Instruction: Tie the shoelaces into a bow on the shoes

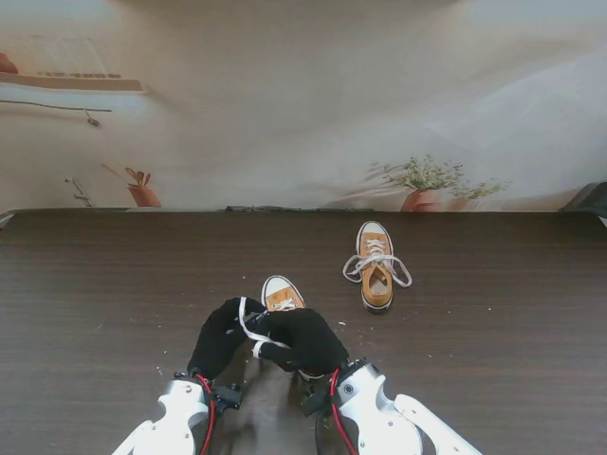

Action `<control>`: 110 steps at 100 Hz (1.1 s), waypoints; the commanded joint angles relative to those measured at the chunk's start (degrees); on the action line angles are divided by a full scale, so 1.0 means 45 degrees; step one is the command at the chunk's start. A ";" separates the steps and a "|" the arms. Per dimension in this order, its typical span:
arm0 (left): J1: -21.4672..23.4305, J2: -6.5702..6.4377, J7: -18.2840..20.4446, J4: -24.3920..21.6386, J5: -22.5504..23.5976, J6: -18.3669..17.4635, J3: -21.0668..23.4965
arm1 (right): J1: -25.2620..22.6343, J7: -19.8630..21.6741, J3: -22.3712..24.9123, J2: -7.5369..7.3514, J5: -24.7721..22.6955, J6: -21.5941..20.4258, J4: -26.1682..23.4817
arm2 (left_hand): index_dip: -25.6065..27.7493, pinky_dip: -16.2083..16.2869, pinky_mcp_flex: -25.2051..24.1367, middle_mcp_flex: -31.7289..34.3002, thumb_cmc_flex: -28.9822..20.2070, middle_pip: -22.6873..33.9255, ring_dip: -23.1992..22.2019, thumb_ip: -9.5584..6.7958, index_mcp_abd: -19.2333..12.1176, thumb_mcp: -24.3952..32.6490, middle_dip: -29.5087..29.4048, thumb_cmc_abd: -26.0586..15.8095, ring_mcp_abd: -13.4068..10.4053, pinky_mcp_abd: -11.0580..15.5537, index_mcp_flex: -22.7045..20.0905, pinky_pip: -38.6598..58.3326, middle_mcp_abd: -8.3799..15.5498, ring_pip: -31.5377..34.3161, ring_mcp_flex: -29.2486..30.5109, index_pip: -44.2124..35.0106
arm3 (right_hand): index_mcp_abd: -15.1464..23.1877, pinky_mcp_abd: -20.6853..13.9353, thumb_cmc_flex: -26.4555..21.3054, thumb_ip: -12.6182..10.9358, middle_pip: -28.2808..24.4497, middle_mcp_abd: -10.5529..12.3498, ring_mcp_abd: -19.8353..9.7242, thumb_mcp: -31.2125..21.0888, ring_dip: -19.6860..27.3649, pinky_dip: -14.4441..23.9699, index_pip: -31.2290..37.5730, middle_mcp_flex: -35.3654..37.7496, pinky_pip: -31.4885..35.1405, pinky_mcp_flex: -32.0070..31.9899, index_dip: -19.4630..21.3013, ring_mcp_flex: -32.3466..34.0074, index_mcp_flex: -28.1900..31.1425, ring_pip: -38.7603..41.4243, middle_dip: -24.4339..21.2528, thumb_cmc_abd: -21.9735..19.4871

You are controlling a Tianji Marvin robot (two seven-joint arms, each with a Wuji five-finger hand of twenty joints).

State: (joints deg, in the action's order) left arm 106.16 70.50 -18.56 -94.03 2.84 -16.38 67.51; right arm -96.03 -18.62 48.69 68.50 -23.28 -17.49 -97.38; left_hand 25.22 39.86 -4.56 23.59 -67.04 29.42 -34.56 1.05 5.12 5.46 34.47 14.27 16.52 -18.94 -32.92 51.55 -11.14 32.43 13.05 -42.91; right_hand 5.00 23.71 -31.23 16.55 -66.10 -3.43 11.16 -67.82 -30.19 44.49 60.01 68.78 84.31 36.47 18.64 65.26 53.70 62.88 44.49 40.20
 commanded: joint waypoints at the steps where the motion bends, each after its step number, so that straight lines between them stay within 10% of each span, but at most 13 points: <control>1: -0.0043 -0.0135 0.0415 0.0024 -0.0140 -0.0110 0.0004 | 0.0024 0.0170 -0.0001 0.0009 0.0009 0.0010 -0.0087 | -0.0979 0.0341 -0.0187 -0.0385 -0.0073 -0.0371 -0.0001 0.0061 -0.2121 0.1713 -0.0426 0.0687 -0.0421 0.0369 -0.0325 -0.0234 0.0390 -0.0309 -0.0408 0.1936 | 0.0826 0.0136 -0.0500 0.0124 0.0030 0.0017 0.0060 0.0099 0.0159 -0.0079 -0.0151 -0.0048 -0.0009 -0.0093 -0.0344 -0.0111 -0.0360 -0.0172 -0.0180 -0.0248; 12: -0.0209 -0.0188 0.0487 0.0140 0.0278 -0.0197 -0.0132 | 0.0031 0.0192 0.0018 -0.0002 -0.0008 -0.0011 -0.0088 | -0.1450 0.0380 -0.0180 -0.0517 0.1395 -0.0446 -0.0019 0.0160 -0.2810 0.4903 -0.0446 0.1441 -0.0552 0.0442 0.0168 -0.0374 0.0571 -0.0385 -0.0440 0.3159 | 0.0851 0.0136 -0.0512 0.0122 0.0006 0.0040 0.0064 0.0124 0.0155 -0.0074 -0.0102 -0.0017 -0.0011 -0.0093 -0.0379 -0.0095 -0.0340 -0.0181 -0.0190 -0.0262; 46: -0.1037 -0.0130 0.0556 0.0536 0.0274 0.0017 -0.0984 | -0.0099 -0.0001 0.0090 0.0018 -0.0118 -0.0139 -0.0126 | -0.1814 0.0400 -0.0071 -0.0228 0.1973 -0.0342 -0.0041 0.0310 -0.3333 0.6505 -0.0413 0.2473 -0.0552 0.0444 -0.0298 -0.0368 0.0646 -0.0325 -0.0242 0.3815 | 0.0739 0.0172 -0.0544 0.0107 -0.0167 0.0045 0.0087 0.0060 0.0071 0.0064 0.0049 0.0216 0.0340 0.0265 -0.0484 0.0183 -0.0194 0.0014 -0.0187 -0.0191; 80: -0.1421 -0.0044 0.0690 0.0652 -0.0240 0.0404 -0.1623 | -0.0197 0.0036 0.0239 -0.0019 -0.0176 -0.0172 -0.0205 | -0.1994 0.0522 0.0111 0.0316 0.1859 -0.0182 -0.0082 0.0635 -0.2952 0.4794 -0.0364 0.1739 -0.0403 0.0292 -0.1888 -0.0197 0.0506 -0.0087 0.0044 0.3917 | 0.0727 0.0161 -0.0546 0.0119 -0.0210 0.0044 0.0114 -0.0011 0.0057 0.0150 0.0112 0.0290 0.0536 0.0348 -0.0483 0.0252 -0.0078 0.0118 -0.0187 -0.0137; 93: -0.1462 0.0066 0.0404 0.0684 -0.0352 0.0564 -0.1776 | -0.0171 0.0038 0.0227 -0.0013 -0.0146 -0.0186 -0.0158 | -0.2369 0.0448 0.0194 0.0753 0.0503 0.0010 -0.0076 0.0252 -0.2714 0.1808 -0.0319 0.1110 -0.0248 0.0143 -0.2832 0.0071 0.0371 0.0077 0.0225 0.2982 | 0.0710 0.0174 -0.0561 0.0119 -0.0219 0.0047 0.0115 -0.0032 0.0063 0.0150 0.0121 0.0305 0.0537 0.0360 -0.0475 0.0261 -0.0062 0.0120 -0.0186 -0.0125; 110: -0.1371 0.0151 0.0060 0.0558 -0.0361 0.0800 -0.1743 | -0.0177 0.0033 0.0228 -0.0013 -0.0148 -0.0227 -0.0133 | -0.1942 0.0394 0.0208 0.0840 -0.0020 0.0112 -0.0056 0.0141 -0.2516 0.0871 -0.0307 0.0527 -0.0139 0.0057 -0.3120 0.0273 0.0203 0.0174 0.0250 0.0962 | 0.0711 0.0183 -0.0549 0.0124 -0.0214 0.0054 0.0114 -0.0044 0.0074 0.0150 0.0121 0.0306 0.0530 0.0357 -0.0469 0.0266 -0.0054 0.0111 -0.0191 -0.0120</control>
State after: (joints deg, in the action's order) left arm 99.58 70.93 -18.96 -90.78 0.85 -13.32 59.47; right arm -96.66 -19.18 49.74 68.51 -23.96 -18.19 -97.81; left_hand 15.06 41.19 -3.95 26.85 -64.78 28.96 -34.56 2.31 -0.56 11.95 33.50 18.66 15.92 -18.76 -44.65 51.39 -10.36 31.84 13.38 -34.66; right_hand 5.05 23.74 -31.24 16.55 -66.07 -3.44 11.27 -67.82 -30.19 44.53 59.97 68.80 84.47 37.60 17.85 65.40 53.70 62.51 44.44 40.17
